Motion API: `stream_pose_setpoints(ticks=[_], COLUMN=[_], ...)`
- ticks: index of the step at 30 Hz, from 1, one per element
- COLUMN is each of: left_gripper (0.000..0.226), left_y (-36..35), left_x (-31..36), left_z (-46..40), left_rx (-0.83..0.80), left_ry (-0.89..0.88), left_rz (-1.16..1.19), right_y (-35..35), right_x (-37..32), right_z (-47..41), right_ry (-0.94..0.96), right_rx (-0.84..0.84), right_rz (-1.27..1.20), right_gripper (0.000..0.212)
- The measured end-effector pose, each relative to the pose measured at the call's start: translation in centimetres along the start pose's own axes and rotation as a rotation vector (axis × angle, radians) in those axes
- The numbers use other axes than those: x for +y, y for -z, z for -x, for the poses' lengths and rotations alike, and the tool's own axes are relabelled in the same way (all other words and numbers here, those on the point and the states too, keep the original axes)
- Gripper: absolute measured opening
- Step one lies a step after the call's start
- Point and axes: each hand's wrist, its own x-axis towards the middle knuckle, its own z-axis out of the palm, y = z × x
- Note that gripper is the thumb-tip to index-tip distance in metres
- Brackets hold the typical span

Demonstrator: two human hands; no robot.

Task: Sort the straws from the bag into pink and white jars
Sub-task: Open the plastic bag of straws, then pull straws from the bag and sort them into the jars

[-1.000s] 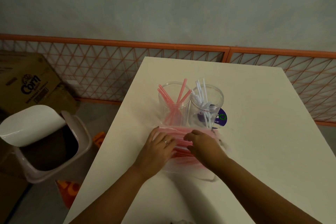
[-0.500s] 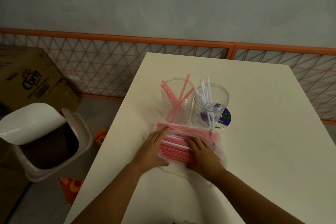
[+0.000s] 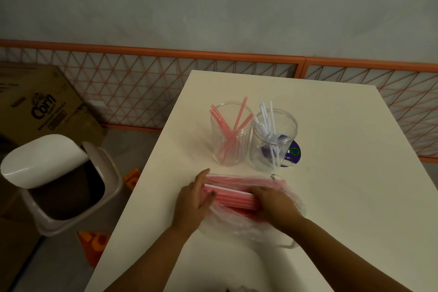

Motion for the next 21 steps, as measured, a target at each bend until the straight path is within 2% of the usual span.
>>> stream_pose_setpoints(ticks=[4,7,11,15,18,21], left_gripper=[0.064,0.056,0.061,0.055,0.052,0.051], left_y=[0.4,0.6,0.7,0.8,0.7,0.7], left_x=[0.0,1.0,1.5,3.2,7.6,12.3], left_z=[0.1,0.8,1.2,0.4,-0.6,-1.4], left_rx=[0.049,0.1,0.136,0.19,0.238,0.055], left_ry=[-0.009,-0.099,-0.213,-0.248,-0.197,-0.091], left_rz=[-0.051,-0.138,-0.268,-0.383,-0.253,0.085], right_y=[1.7,3.0,4.9,5.9,6.2,6.4], right_x=[0.8,1.3,0.6,-0.6,-1.5,-2.5], right_z=[0.4,0.7,1.5,1.9,2.0,2.2], right_ry=[-0.005,-0.056,-0.087,-0.062,-0.026,-0.009], right_rx=[0.019,0.049,0.068,0.076,0.063,0.053], right_rz=[-0.082,-0.207,-0.71,-1.061,-1.259,-1.358], right_gripper=[0.043,0.037,0.021,0.022,0.023,0.022])
